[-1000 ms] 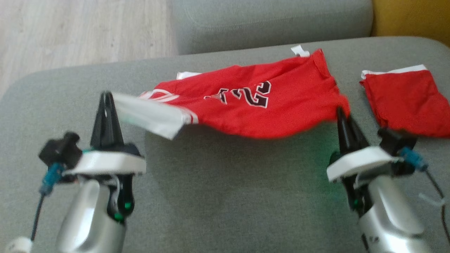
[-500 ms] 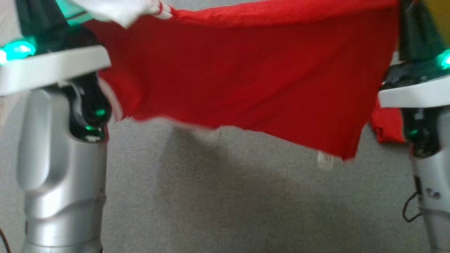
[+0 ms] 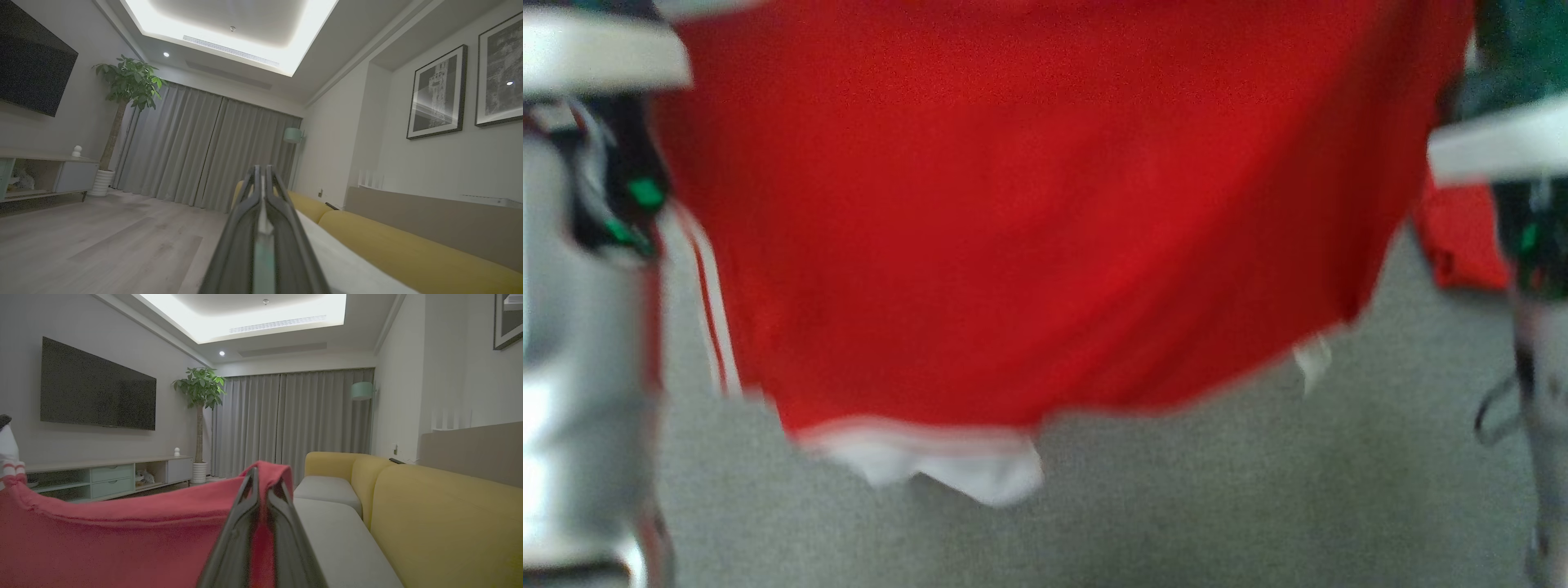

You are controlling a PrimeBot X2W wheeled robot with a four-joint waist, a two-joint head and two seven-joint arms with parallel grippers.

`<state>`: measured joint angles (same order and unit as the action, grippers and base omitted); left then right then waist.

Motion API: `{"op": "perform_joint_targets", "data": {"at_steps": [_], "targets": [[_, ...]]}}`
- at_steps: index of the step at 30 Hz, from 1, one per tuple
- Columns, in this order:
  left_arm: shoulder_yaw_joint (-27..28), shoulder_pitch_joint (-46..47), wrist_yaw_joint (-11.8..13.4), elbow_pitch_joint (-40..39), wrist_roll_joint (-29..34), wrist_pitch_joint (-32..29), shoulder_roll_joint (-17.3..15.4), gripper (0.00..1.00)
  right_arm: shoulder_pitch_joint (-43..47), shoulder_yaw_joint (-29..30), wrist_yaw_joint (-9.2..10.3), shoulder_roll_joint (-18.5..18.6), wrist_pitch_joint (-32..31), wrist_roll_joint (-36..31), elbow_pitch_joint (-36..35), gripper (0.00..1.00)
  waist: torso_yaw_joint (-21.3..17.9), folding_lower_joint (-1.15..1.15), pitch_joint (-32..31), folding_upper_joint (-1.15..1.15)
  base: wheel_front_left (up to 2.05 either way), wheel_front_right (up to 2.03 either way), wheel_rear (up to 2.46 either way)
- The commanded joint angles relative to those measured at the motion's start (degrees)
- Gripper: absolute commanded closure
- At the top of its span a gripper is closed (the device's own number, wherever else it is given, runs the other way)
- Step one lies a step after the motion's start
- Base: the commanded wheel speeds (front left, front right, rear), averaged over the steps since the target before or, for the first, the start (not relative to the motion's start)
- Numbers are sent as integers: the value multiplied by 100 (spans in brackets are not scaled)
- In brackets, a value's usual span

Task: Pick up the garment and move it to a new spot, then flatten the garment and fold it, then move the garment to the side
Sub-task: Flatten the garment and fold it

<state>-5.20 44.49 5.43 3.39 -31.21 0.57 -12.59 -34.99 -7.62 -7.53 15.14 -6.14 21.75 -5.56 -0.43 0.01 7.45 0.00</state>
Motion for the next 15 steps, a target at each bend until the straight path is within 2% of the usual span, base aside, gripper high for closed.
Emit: {"op": "perform_joint_targets", "data": {"at_steps": [1,6,9,12,15], "targets": [[224,638,-62,-23,92,-9,-314,100,-554,-114,4,56,-20,8,-32,100,-31,-1,579,0,0,0,0],[167,1934,-275,1307,342,238,-609,100,-2181,-494,4,70,189,-7,1442,100,-11,-1,1293,0,0,0,0],[157,3021,-330,2205,476,651,-633,100,-3551,-604,4,-18,821,-205,2746,100,110,-1,1641,0,0,0,0],[141,3485,-394,2769,488,1016,-525,100,-4180,-644,4,-66,1383,-409,3607,100,239,-1,1697,0,0,0,0],[-2,3578,-552,3150,587,1258,-418,100,-4386,-692,4,-82,1770,-493,4326,100,358,-1,1666,0,0,0,0]]}}
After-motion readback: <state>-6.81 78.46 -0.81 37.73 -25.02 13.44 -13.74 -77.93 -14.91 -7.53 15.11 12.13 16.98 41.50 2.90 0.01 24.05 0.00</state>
